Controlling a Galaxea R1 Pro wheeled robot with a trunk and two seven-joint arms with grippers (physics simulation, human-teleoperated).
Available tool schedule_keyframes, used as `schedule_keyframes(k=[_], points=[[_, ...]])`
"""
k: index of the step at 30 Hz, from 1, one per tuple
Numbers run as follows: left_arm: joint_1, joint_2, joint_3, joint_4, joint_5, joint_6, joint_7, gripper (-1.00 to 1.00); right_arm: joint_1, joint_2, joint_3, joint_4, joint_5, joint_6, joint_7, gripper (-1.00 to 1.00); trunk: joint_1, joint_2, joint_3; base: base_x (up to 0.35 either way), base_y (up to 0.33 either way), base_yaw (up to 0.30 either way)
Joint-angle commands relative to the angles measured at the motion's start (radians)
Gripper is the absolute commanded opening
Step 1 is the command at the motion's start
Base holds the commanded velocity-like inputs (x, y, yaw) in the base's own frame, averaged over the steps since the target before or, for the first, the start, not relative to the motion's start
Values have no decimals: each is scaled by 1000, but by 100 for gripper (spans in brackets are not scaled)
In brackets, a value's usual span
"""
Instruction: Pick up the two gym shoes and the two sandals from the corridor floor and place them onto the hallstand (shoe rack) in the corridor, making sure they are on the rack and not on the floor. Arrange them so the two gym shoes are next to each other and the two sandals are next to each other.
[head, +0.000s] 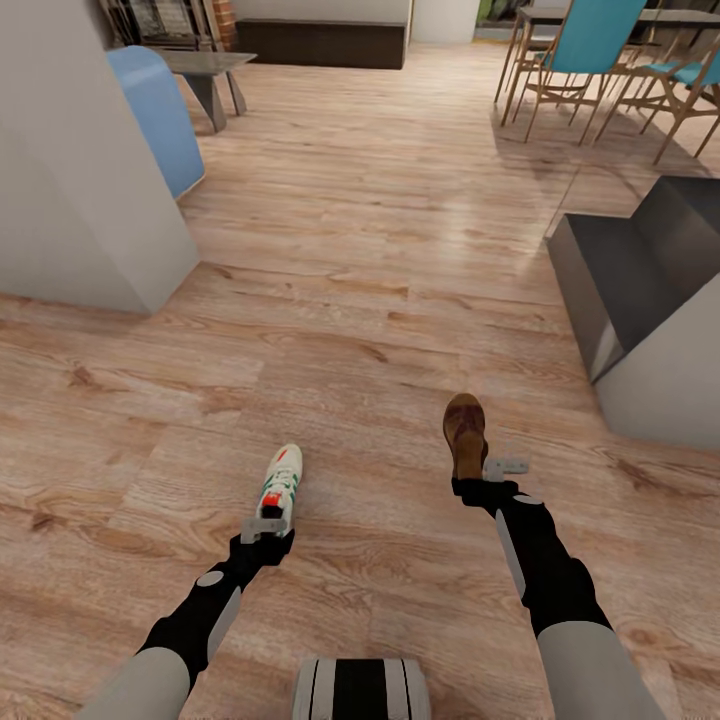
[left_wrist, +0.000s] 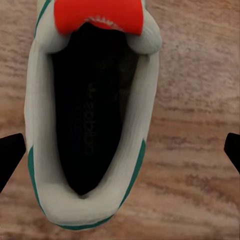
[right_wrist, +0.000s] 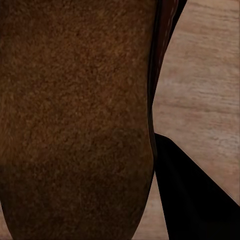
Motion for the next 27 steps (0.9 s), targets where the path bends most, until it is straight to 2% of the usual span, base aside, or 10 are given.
schedule_keyframes(k=[1, 11, 15, 27], points=[[-1, -1, 8, 0, -10, -4, -7, 100, 0, 1, -3, -2, 8, 5, 5, -100, 0, 0, -1, 0, 0, 0], [-1, 0, 9, 0, -10, -3, -5, 100, 0, 1, -3, 1, 8, 5, 5, -100, 0, 0, -8, 0, 0, 0], [-1, 0, 9, 0, -10, -4, -5, 100, 0, 1, -3, 0, 8, 5, 5, -100, 2, -1, -29, 0, 0, 0], [-1, 0, 8, 0, -10, -3, -5, 100, 0, 1, -3, 0, 8, 5, 5, -100, 2, -1, -36, 0, 0, 23]])
